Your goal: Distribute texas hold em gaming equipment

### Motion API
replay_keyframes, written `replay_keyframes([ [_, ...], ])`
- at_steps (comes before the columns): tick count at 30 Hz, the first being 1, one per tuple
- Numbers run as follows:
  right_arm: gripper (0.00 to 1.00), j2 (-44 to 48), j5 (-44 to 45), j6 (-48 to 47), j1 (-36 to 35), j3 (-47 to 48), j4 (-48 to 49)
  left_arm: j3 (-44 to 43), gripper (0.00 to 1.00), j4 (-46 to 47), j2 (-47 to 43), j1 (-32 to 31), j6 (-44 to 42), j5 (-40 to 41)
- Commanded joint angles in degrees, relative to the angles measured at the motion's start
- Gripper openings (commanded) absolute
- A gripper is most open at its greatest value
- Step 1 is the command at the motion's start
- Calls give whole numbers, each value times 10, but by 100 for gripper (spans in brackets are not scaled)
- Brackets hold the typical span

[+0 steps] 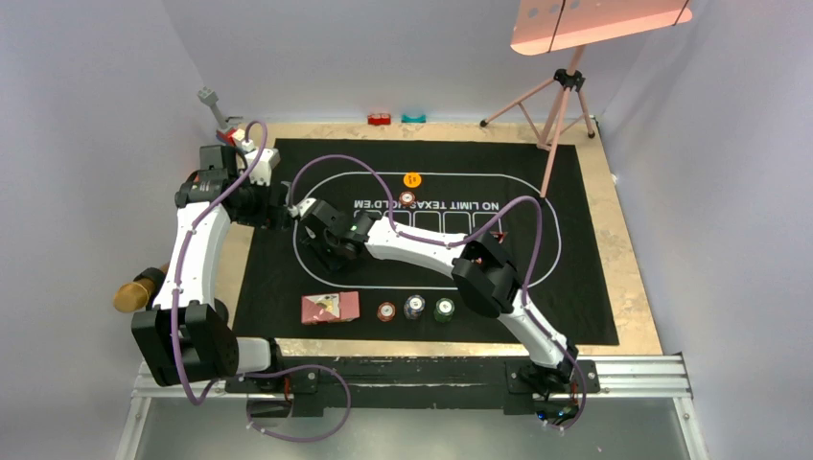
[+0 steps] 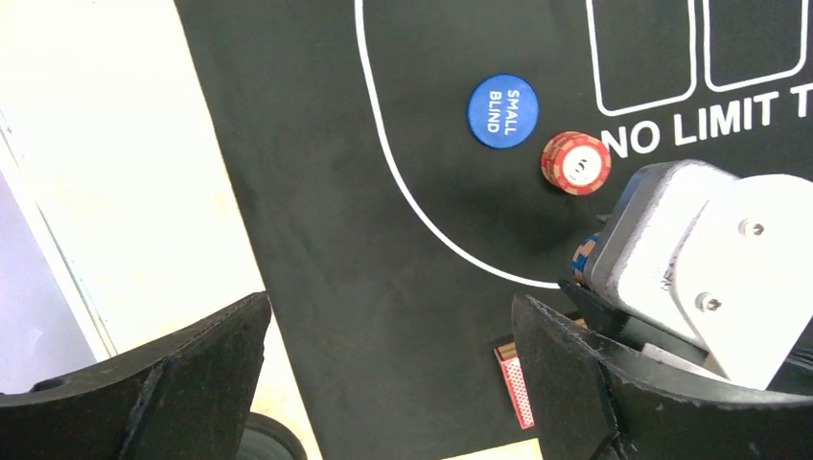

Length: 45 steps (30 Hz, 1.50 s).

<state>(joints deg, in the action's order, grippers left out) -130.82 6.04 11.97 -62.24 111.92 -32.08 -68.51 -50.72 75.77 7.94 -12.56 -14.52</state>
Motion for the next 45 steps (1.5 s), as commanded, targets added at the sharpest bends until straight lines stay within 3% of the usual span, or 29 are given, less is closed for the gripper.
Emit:
replay_keyframes([
  [1,0,-20,-33,2,1,57,14,-4,100,13,-7,2,6,-17],
  [30,0,-67,-55,8,10,36,44,-21,100,27,31,44,65,31],
  [34,16,-65,-53,7,11,38,43,-20,100,27,29,44,67,28],
  [38,43,-48,-51,4,12,24,49,-19,100,29,28,45,68,27],
  [42,56,-22,-54,2,12,9,61,-17,100,31,29,45,65,23],
  [45,60,-7,-56,-2,12,13,61,-15,100,31,29,45,64,21],
])
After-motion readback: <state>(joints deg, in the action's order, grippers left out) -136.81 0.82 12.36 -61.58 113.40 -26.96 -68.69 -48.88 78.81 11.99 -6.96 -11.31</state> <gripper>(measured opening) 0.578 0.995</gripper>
